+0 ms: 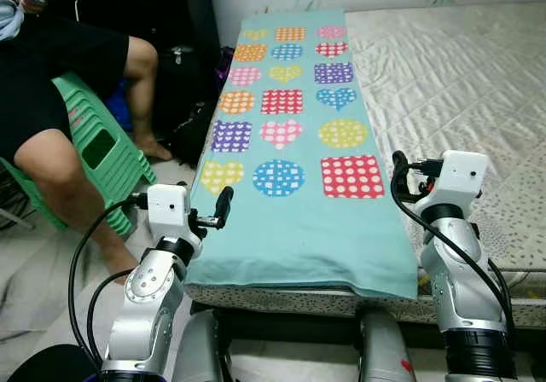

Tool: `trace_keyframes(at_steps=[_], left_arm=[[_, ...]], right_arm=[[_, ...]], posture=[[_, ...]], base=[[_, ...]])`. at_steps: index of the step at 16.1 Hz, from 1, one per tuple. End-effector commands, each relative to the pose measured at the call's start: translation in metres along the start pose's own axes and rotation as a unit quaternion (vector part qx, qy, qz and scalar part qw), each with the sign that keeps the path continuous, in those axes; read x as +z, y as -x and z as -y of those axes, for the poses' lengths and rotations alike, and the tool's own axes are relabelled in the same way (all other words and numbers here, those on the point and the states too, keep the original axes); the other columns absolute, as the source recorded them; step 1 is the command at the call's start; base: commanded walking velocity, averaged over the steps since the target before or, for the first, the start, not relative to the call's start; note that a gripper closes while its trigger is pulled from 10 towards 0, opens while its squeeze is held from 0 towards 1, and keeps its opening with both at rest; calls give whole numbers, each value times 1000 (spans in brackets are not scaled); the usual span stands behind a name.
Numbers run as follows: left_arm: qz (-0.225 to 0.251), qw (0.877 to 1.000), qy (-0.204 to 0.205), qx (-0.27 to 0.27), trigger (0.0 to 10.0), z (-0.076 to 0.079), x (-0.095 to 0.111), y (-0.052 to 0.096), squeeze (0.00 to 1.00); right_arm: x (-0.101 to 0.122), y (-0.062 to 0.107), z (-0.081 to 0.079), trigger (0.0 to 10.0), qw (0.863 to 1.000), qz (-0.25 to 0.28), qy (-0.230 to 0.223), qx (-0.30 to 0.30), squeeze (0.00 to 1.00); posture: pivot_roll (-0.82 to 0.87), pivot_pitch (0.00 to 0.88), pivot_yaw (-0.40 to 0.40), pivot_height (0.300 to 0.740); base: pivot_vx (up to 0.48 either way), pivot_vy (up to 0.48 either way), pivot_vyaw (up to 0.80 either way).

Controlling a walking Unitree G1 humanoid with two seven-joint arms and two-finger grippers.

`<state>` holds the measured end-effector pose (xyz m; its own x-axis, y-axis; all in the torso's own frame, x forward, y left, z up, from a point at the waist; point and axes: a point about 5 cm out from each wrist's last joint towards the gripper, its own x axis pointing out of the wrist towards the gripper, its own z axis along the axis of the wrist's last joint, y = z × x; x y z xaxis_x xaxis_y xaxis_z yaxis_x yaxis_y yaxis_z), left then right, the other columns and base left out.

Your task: Clean up the room

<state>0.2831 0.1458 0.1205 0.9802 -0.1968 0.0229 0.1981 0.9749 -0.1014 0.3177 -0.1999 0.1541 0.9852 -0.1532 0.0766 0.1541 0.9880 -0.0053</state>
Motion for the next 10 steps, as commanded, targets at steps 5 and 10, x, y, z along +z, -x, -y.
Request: trace_keyframes(at_steps=[5,10], left_arm=[[-4,1000,-9,12,10000,-5,-3,2,0],[-6,1000,-11,11,10000,-5,-4,3,0]], right_arm=[[3,-4,-1,10000,1000,7,-8,4,0],[0,-3,-1,10000,1000,5,-11,4,0]], posture=[[-148,0,89,659],[-148,0,94,711]], base=[[0,0,0],[0,0,0]])
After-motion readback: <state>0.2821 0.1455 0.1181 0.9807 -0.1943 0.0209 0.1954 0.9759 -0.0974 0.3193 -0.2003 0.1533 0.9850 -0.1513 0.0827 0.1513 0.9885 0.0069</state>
